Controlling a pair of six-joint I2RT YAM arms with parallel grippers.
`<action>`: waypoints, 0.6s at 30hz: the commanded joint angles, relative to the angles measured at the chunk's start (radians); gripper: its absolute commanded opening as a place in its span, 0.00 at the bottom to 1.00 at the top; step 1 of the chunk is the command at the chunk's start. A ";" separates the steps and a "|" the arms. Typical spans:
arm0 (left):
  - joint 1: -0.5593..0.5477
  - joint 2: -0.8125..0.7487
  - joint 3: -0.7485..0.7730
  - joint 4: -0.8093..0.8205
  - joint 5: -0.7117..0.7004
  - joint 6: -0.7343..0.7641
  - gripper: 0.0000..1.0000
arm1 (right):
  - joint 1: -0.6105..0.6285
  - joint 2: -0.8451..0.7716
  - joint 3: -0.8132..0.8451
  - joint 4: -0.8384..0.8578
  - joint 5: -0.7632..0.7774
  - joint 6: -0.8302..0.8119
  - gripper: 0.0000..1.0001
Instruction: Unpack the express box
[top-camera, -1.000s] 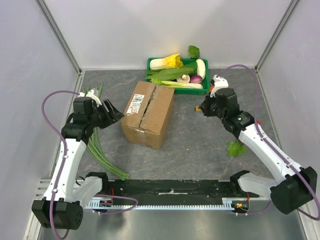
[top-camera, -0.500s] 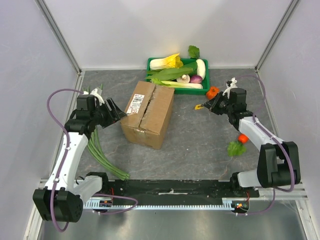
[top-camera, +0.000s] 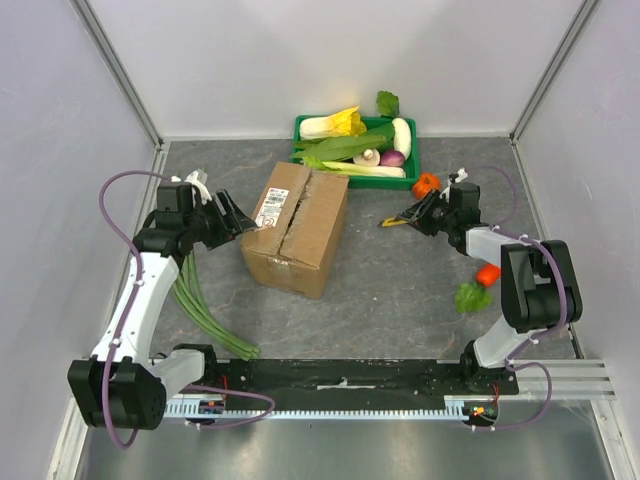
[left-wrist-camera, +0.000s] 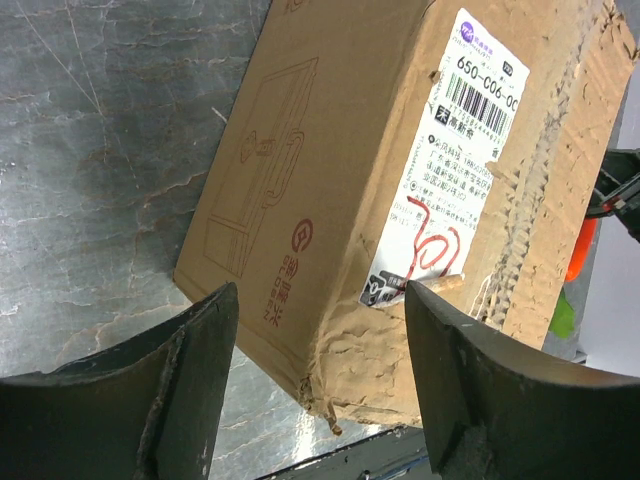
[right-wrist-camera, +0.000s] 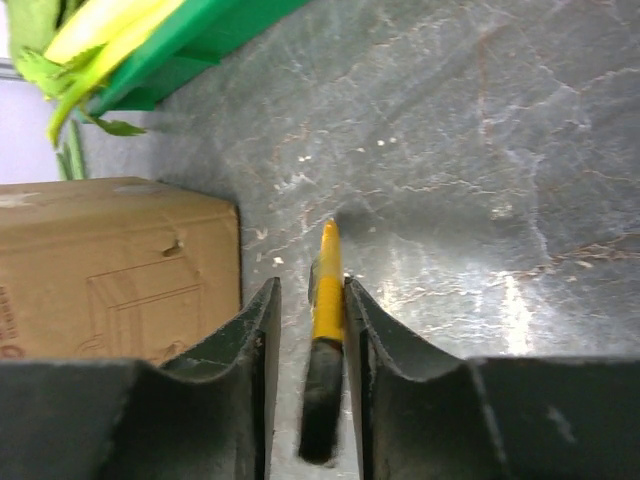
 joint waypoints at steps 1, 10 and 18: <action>0.004 0.014 0.055 0.039 0.017 0.041 0.73 | -0.016 0.021 -0.001 0.018 0.052 -0.014 0.41; 0.004 0.034 0.062 0.039 0.014 0.047 0.74 | -0.049 -0.085 0.077 -0.324 0.354 -0.097 0.84; 0.004 0.076 0.041 0.042 0.180 0.041 0.74 | -0.010 -0.206 0.267 -0.674 0.691 -0.261 0.96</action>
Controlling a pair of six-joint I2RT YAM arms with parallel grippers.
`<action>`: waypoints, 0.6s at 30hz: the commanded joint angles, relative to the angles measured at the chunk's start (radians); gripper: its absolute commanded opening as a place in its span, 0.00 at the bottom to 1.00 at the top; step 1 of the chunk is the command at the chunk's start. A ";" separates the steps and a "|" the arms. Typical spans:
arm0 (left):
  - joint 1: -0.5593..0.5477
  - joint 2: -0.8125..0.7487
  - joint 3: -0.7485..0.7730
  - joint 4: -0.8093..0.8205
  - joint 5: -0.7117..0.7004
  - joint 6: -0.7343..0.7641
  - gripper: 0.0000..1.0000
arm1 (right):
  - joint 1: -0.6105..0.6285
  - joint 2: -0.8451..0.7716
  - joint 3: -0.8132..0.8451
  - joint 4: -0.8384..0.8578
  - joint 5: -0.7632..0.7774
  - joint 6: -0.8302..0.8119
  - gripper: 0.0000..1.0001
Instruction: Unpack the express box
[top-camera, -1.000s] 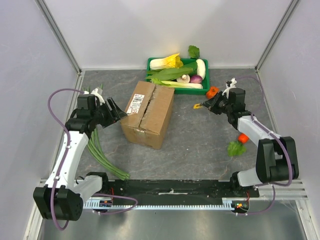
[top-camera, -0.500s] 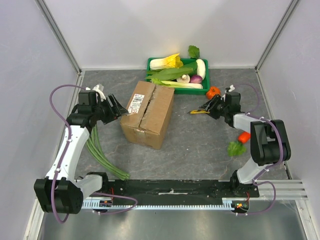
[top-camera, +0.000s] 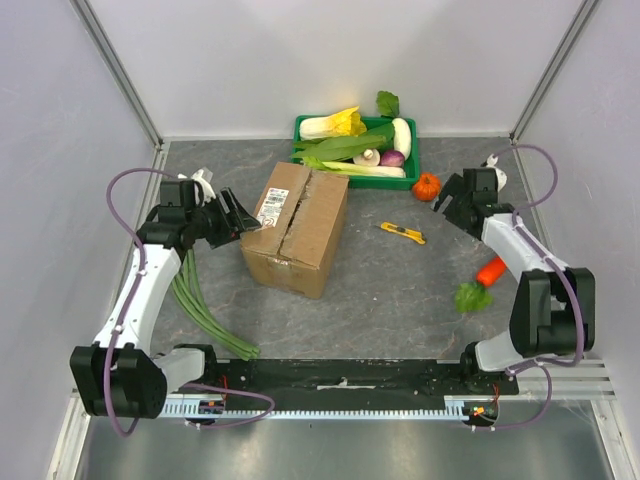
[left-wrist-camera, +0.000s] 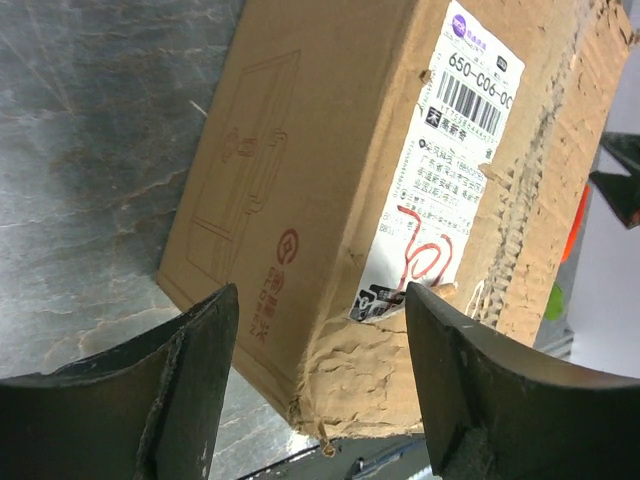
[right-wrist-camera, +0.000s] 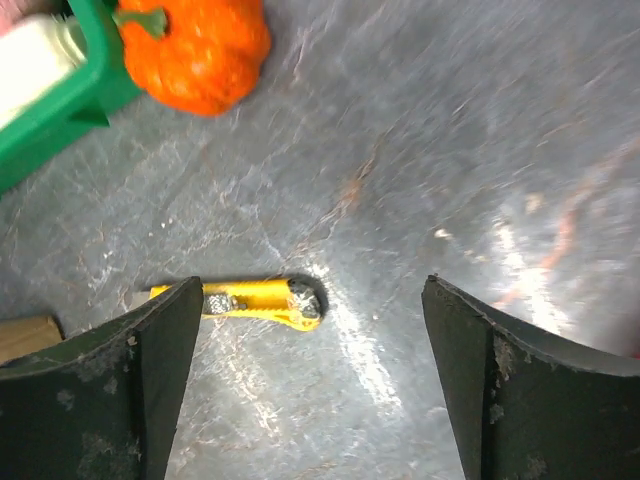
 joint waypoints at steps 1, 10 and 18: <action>0.004 0.035 0.010 0.044 0.180 0.026 0.73 | 0.050 -0.120 0.125 -0.191 0.219 -0.126 0.95; -0.002 -0.001 -0.109 0.114 0.386 -0.036 0.59 | 0.449 -0.138 0.363 -0.343 0.398 -0.180 0.91; -0.044 -0.077 -0.214 0.096 0.347 -0.106 0.60 | 0.794 0.003 0.610 -0.462 0.579 -0.253 0.98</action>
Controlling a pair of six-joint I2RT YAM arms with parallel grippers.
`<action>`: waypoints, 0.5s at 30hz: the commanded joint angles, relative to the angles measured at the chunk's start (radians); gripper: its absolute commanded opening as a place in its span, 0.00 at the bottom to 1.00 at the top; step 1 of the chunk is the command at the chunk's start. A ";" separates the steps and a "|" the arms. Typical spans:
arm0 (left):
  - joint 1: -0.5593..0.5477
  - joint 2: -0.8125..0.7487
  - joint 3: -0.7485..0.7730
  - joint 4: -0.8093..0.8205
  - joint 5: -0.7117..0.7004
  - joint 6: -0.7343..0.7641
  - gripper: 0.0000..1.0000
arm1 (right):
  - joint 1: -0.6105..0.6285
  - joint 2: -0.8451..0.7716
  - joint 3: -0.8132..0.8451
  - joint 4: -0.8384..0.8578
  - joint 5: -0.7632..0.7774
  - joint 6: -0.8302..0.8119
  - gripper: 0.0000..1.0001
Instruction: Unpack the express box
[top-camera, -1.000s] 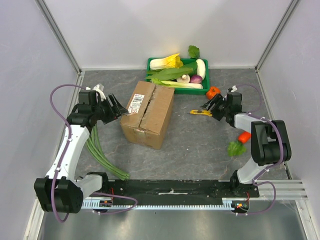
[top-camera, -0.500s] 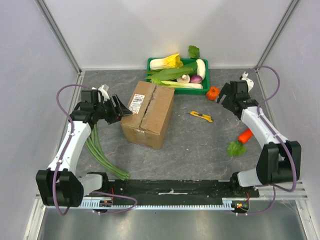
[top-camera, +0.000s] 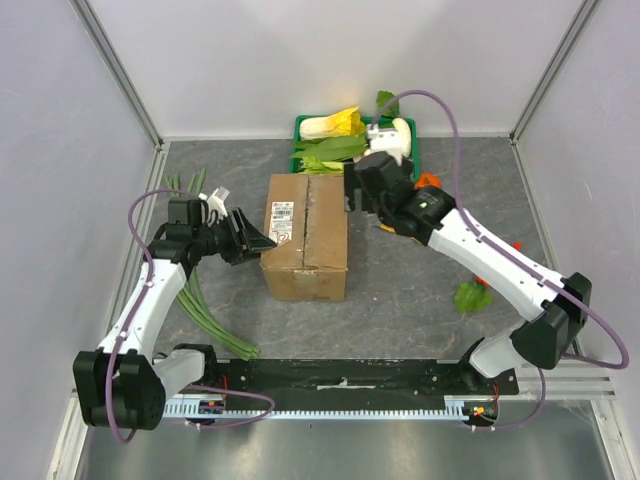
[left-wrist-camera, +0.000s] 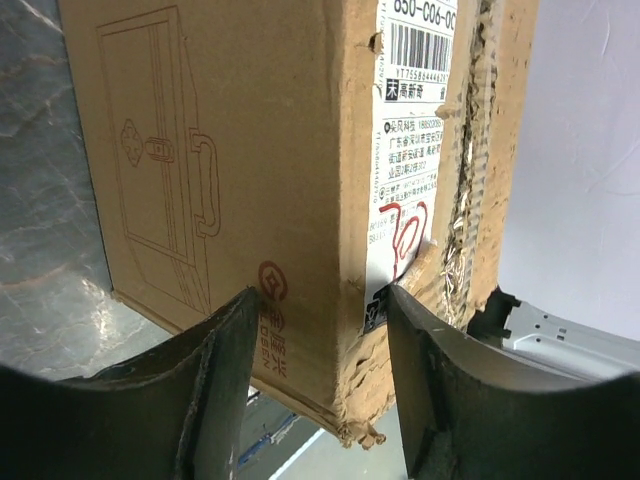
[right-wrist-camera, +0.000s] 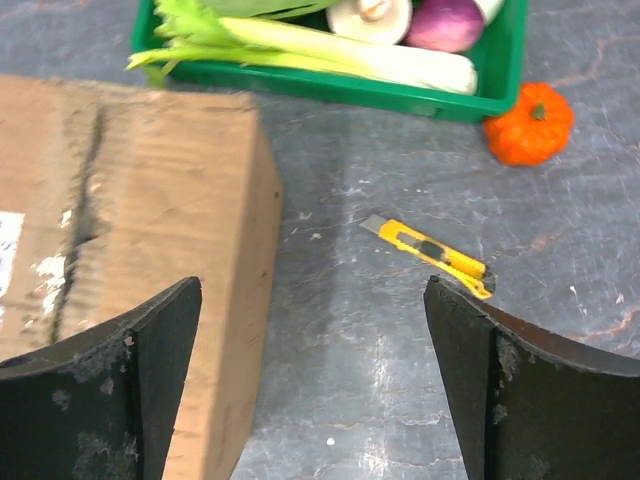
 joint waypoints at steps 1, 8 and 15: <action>-0.041 -0.056 -0.050 -0.009 0.011 -0.053 0.59 | 0.130 0.066 0.111 -0.094 0.152 -0.059 0.98; -0.127 -0.072 -0.071 -0.014 -0.023 -0.063 0.62 | 0.319 0.204 0.245 -0.171 0.254 -0.087 0.98; -0.137 -0.076 -0.084 -0.027 -0.089 -0.076 0.61 | 0.365 0.319 0.301 -0.220 0.338 -0.094 0.98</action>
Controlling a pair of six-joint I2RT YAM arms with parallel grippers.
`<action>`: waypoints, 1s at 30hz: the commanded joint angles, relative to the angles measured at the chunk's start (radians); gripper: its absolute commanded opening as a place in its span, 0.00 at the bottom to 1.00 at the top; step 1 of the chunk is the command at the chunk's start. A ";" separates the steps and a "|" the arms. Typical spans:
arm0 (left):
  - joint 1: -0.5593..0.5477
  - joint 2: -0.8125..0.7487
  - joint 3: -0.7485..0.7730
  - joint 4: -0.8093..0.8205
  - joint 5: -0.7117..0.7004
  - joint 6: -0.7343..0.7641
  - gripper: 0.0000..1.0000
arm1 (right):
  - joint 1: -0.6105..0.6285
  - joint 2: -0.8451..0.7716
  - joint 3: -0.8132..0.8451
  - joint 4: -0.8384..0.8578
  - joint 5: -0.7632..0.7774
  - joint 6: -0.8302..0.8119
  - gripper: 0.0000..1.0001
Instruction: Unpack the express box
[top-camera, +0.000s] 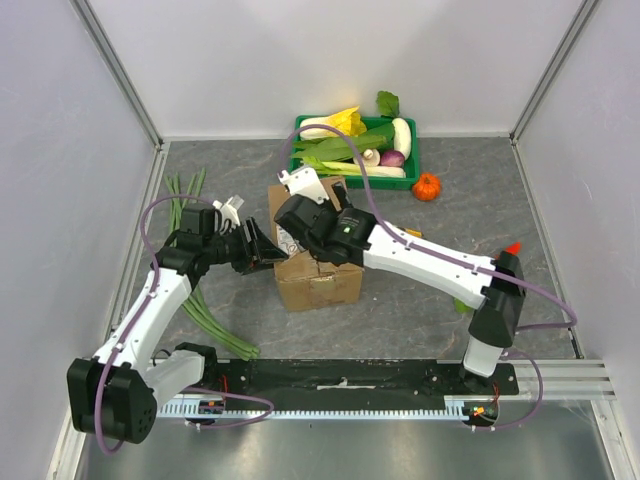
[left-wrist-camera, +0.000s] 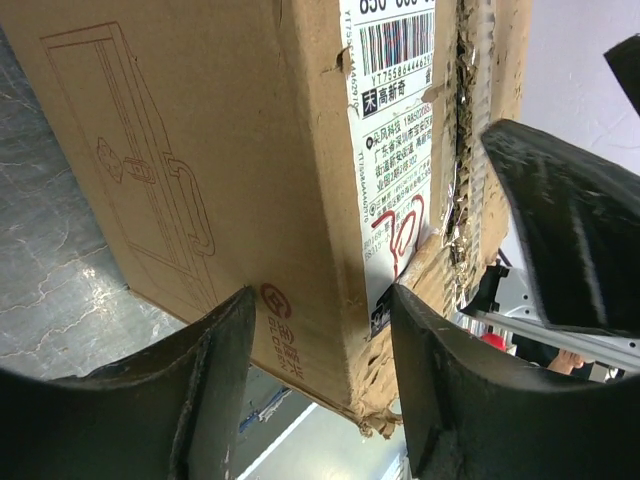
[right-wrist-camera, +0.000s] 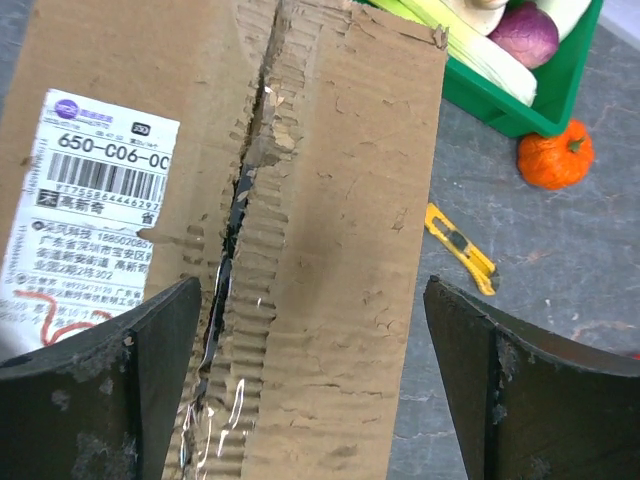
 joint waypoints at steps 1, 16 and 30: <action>-0.010 -0.003 -0.023 -0.050 -0.076 -0.013 0.61 | 0.004 0.044 0.059 -0.047 0.105 -0.018 0.98; -0.010 -0.006 -0.003 -0.081 -0.204 -0.007 0.60 | 0.011 0.179 0.085 -0.115 0.267 -0.015 0.93; -0.008 -0.028 0.044 -0.118 -0.294 0.004 0.61 | 0.011 0.051 0.143 -0.179 0.343 0.005 0.72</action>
